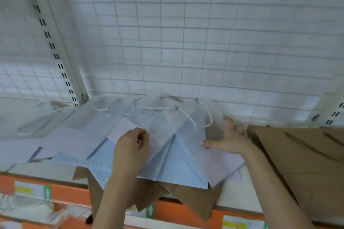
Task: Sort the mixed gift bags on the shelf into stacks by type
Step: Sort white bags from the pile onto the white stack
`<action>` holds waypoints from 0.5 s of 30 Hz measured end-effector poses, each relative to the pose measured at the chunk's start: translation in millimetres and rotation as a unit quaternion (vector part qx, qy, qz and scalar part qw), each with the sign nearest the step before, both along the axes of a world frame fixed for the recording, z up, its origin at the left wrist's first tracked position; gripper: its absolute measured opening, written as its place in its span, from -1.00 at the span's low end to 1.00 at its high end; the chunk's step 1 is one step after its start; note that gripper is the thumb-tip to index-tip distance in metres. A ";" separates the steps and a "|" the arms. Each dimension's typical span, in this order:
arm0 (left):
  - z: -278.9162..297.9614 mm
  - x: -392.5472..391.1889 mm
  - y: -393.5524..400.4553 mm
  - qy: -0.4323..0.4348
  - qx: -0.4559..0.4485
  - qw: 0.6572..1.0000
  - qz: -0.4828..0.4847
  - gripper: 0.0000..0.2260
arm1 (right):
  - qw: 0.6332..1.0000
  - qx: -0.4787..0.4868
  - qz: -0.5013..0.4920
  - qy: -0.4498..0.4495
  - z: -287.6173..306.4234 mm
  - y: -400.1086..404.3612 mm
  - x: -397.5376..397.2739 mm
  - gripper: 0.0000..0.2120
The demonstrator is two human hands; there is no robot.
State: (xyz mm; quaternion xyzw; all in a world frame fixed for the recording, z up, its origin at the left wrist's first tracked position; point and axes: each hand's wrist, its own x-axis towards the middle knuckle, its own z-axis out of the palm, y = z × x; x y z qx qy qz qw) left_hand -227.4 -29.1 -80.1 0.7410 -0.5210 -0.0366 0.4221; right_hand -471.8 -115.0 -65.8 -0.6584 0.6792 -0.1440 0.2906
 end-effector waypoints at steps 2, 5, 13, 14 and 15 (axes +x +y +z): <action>-3.6 1.3 -3.1 -0.004 0.000 1.000 -0.010 -0.86 | 0.997 -0.064 -0.030 -0.013 3.5 4.0 4.1 0.10; -6.7 2.9 -7.1 -0.015 -0.003 0.999 -0.031 -0.86 | 0.982 -0.120 -0.074 -0.130 6.4 11.3 10.6 -0.23; 0.9 25.5 -3.2 0.050 -0.029 0.996 -0.068 -0.84 | 0.971 -0.188 -0.095 -0.113 9.8 39.9 19.3 -0.62; 1.6 31.4 -2.5 0.050 -0.027 0.996 -0.065 -0.82 | 0.972 -0.191 -0.102 -0.089 10.8 42.6 20.2 -0.57; 2.2 37.9 -2.5 0.045 -0.021 0.997 -0.060 -0.81 | 0.972 -0.194 -0.104 -0.079 13.3 45.9 22.0 -0.57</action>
